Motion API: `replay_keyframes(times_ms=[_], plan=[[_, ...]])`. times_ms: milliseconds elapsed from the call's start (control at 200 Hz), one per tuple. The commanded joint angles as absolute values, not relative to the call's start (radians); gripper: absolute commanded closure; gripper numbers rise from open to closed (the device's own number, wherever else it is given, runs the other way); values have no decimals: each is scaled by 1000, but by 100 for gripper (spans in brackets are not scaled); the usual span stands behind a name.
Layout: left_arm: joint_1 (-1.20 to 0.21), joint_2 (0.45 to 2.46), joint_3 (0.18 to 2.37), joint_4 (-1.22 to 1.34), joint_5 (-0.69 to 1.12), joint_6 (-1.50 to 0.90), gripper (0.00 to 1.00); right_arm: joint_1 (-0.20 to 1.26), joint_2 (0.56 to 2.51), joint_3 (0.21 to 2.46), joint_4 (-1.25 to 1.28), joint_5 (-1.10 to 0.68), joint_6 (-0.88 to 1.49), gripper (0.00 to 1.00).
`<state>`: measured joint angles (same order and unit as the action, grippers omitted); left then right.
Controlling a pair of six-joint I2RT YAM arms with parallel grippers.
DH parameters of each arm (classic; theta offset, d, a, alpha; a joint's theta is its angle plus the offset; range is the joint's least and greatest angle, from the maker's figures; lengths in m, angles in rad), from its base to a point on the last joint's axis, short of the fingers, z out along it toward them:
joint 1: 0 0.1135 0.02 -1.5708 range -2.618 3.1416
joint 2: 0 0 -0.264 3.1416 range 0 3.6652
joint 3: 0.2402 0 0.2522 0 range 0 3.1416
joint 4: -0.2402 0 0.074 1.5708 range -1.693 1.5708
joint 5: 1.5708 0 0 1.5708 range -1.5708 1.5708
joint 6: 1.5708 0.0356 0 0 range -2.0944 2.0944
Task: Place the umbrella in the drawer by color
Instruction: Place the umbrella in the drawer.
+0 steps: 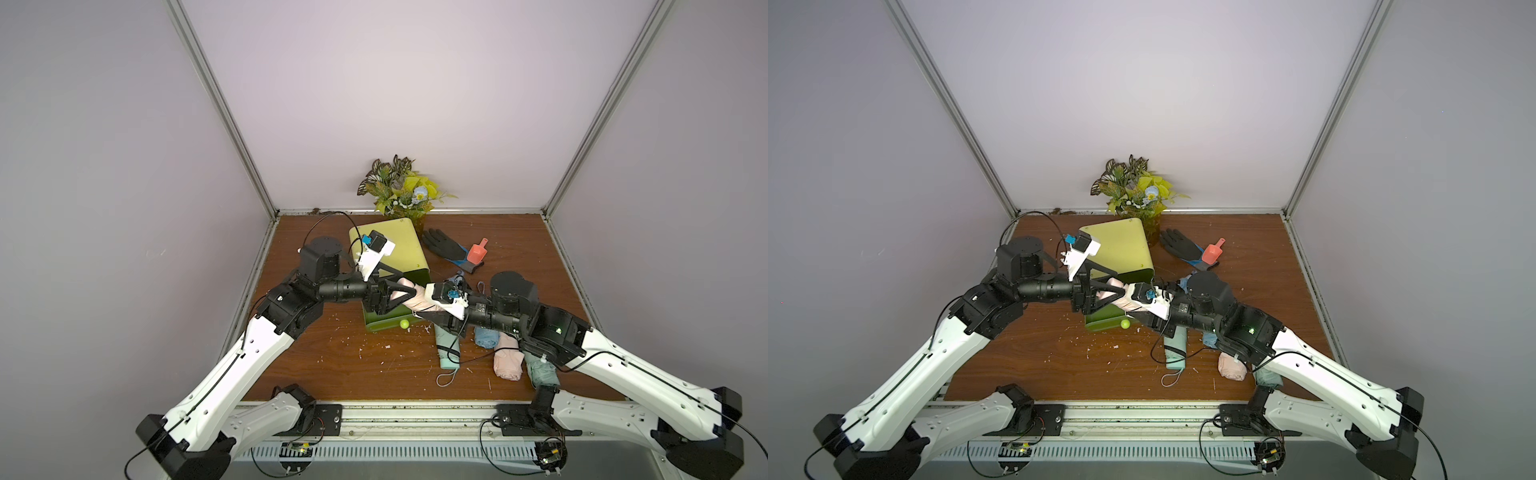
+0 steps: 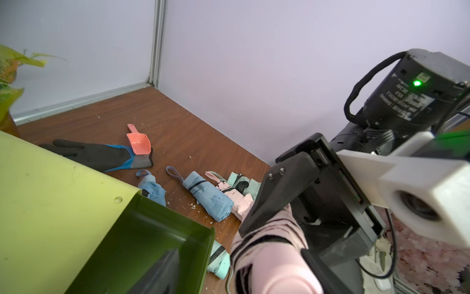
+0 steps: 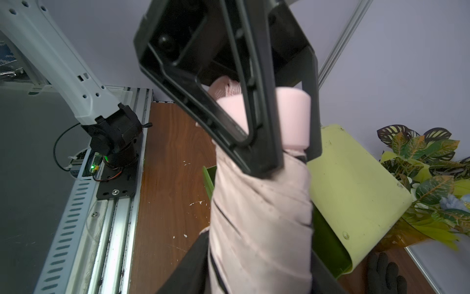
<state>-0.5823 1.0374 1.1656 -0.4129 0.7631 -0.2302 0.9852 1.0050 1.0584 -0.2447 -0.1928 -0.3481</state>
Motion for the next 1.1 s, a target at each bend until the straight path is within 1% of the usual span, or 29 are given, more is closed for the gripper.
replay_keyframes(times_ms=[0, 95, 180, 240, 275, 355, 400, 435, 510, 610, 731, 806, 866, 986, 1036, 1096], plan=[[-610, 1045, 1159, -426, 797, -218, 26, 985, 1011, 1124, -154, -219, -381, 49], [-616, 1048, 1158, -426, 802, -221, 30, 985, 1024, 1133, -151, -211, -397, 49], [-617, 1046, 1161, -426, 777, -226, 42, 985, 1035, 1145, -155, -206, -408, 49], [-617, 1039, 1166, -426, 738, -234, 47, 986, 1040, 1149, -155, -199, -411, 49], [-616, 1036, 1172, -426, 721, -237, 53, 986, 1041, 1148, -155, -196, -411, 49], [-617, 1032, 1188, -426, 709, -246, 71, 986, 1037, 1138, -149, -191, -411, 47], [-617, 1034, 1196, -424, 708, -254, 82, 986, 1033, 1131, -145, -188, -412, 45], [-617, 1035, 1201, -422, 707, -261, 87, 986, 1030, 1125, -140, -182, -411, 44], [-617, 1035, 1211, -414, 687, -274, 91, 986, 1020, 1116, -131, -168, -413, 38], [-617, 1032, 1226, -407, 645, -282, 100, 985, 1000, 1102, -116, -133, -405, 27], [-617, 1015, 1247, -407, 529, -285, 100, 986, 954, 1063, -82, -71, -387, 15], [-617, 996, 1251, -389, 415, -295, 100, 985, 913, 1025, -46, -16, -369, 8], [-617, 979, 1248, -368, 333, -308, 100, 986, 885, 1000, -20, 54, -346, 6], [-617, 960, 1214, -333, 207, -330, 100, 985, 839, 969, 8, 179, -272, 6], [-617, 969, 1194, -332, 199, -341, 100, 985, 821, 957, 15, 217, -240, 6], [-617, 987, 1171, -323, 240, -360, 100, 986, 804, 944, 16, 253, -200, 6]])
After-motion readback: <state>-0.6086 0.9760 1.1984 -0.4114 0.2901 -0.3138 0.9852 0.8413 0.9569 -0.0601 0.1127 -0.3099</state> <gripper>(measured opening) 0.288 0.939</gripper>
